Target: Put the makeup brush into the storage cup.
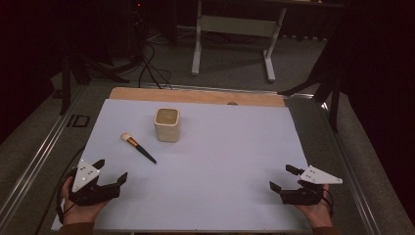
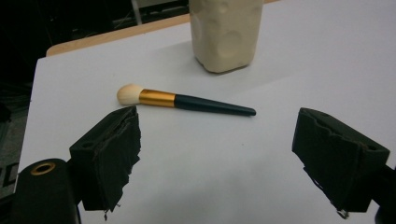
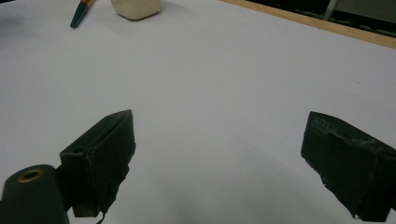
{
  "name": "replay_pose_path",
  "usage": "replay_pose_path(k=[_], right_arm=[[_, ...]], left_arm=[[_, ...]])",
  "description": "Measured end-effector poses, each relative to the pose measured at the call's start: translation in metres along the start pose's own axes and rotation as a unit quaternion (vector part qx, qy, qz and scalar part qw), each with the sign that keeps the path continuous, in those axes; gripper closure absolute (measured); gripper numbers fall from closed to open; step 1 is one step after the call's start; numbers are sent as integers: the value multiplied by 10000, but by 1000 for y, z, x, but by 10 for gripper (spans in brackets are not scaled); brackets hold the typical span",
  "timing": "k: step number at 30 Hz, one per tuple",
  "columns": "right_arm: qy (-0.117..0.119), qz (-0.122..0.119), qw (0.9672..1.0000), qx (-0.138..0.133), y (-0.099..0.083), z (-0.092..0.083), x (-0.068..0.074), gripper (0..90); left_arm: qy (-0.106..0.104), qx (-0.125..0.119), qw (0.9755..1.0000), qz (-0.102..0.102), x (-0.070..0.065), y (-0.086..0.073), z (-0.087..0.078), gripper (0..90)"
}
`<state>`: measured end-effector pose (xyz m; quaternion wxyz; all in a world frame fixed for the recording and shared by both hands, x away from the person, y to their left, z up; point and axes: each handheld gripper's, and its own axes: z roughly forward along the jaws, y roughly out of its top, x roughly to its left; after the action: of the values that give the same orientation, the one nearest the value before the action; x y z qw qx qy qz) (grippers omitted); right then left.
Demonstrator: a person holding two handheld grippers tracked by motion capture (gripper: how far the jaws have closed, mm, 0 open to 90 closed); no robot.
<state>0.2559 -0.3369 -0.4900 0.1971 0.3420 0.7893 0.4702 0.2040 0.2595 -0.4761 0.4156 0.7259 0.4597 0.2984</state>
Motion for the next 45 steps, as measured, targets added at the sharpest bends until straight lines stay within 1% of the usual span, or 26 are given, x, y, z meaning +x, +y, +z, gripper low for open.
replay_pose_path(k=[3,7,9,10,15,20,23,27,28,33,35,39,45], right_arm=[[3,17,10000,-17,0,-1,0,95],[10,13,10000,-14,0,0,0,95],[12,13,10000,-16,0,0,0,95],[13,13,10000,-15,0,0,0,96],[31,19,10000,-21,0,0,0,95],[37,17,10000,-21,0,0,0,96],[40,17,10000,-13,0,0,0,96],[45,14,10000,-11,0,0,0,96],[49,10,10000,-9,0,0,0,96],[50,8,10000,-10,0,0,0,96],[50,14,10000,-11,0,0,0,96],[59,14,10000,-14,0,0,0,96],[66,-3,10000,6,0,0,0,96]], left_arm=[[-62,-44,10000,0,0,3,-1,156],[-106,-49,9999,75,-1,6,-3,156],[-106,-49,9999,75,-1,6,-3,156],[-107,-29,9999,106,1,8,-6,156],[-127,-69,9998,103,5,9,-11,158],[-122,-59,9998,133,8,11,-13,158],[-122,-85,9997,174,9,16,-13,158],[-125,-113,9997,188,9,20,-12,158],[-131,-124,9996,222,9,22,-11,157],[-141,-130,9995,262,10,28,-10,157],[-156,-137,9994,294,11,31,-8,157],[-190,-147,9993,286,11,33,-6,157],[-254,-125,9990,353,13,40,-1,157]])
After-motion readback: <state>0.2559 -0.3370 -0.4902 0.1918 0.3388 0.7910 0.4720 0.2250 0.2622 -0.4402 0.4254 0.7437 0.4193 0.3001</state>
